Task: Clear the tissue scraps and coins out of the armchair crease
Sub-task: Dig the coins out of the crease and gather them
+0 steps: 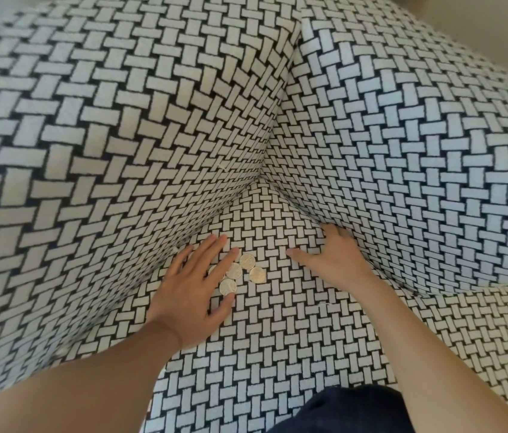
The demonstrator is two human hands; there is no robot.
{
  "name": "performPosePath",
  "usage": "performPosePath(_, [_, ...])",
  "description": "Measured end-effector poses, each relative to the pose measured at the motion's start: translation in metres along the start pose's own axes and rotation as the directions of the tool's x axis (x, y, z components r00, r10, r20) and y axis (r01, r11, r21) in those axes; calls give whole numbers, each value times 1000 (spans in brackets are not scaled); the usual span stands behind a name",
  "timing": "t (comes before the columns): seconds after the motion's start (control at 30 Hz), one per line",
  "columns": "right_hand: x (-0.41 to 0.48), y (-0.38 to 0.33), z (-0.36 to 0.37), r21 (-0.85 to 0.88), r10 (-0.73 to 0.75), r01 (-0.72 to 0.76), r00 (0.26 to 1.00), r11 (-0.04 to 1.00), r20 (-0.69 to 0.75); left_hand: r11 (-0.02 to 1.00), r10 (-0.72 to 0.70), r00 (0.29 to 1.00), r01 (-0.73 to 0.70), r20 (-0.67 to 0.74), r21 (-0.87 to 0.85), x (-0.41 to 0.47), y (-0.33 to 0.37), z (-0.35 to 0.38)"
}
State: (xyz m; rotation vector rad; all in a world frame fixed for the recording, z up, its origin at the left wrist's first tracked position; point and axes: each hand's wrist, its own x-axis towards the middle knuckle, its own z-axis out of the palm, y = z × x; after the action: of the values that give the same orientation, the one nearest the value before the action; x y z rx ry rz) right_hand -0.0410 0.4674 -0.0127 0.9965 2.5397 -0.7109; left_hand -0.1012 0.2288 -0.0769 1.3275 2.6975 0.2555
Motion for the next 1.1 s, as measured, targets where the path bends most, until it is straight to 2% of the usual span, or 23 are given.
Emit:
performPosePath(0.13, [-20, -3, -2, -57, -70, 72, 997, 996, 27, 1000, 0, 1000, 0, 0, 7, 0, 0, 0])
performPosePath(0.4, [-71, -19, 5, -126, -263, 300, 933, 945, 246, 1000, -11, 1000, 10, 4, 27, 0, 1, -1])
performPosePath(0.47, [-77, -23, 4, -71, -321, 349, 911, 934, 259, 1000, -10, 1000, 10, 3, 28, 0, 1, -1])
performPosePath(0.53, [-81, -24, 0, 62, -352, 346, 914, 936, 202, 1000, -12, 1000, 12, 3, 29, 0, 2, -2])
performPosePath(0.6, [-77, -20, -6, 113, -307, 299, 950, 947, 57, 999, -13, 1000, 13, 2, 29, 0, 1, -2])
performPosePath(0.7, [-58, 4, -14, -42, -62, 55, 981, 998, -186, 1000, -9, 1000, 9, 6, 26, 1, 1, -2])
performPosePath(0.77, [-47, 24, -17, -106, 154, -179, 965, 978, -213, 999, -12, 1000, 11, 13, 37, 1, 1, -1])
performPosePath(0.83, [-40, 40, -14, -111, 299, -314, 945, 943, -131, 999, -17, 1000, 16, 17, 50, 0, 1, -1])
performPosePath(0.9, [-35, 49, -9, -115, 331, -340, 940, 934, -87, 998, -16, 1000, 15, 20, 57, 0, 1, -1])
performPosePath(1.1, [-26, 59, -2, -114, 297, -311, 946, 943, -131, 998, -13, 1000, 12, 21, 63, 0, 1, -2])
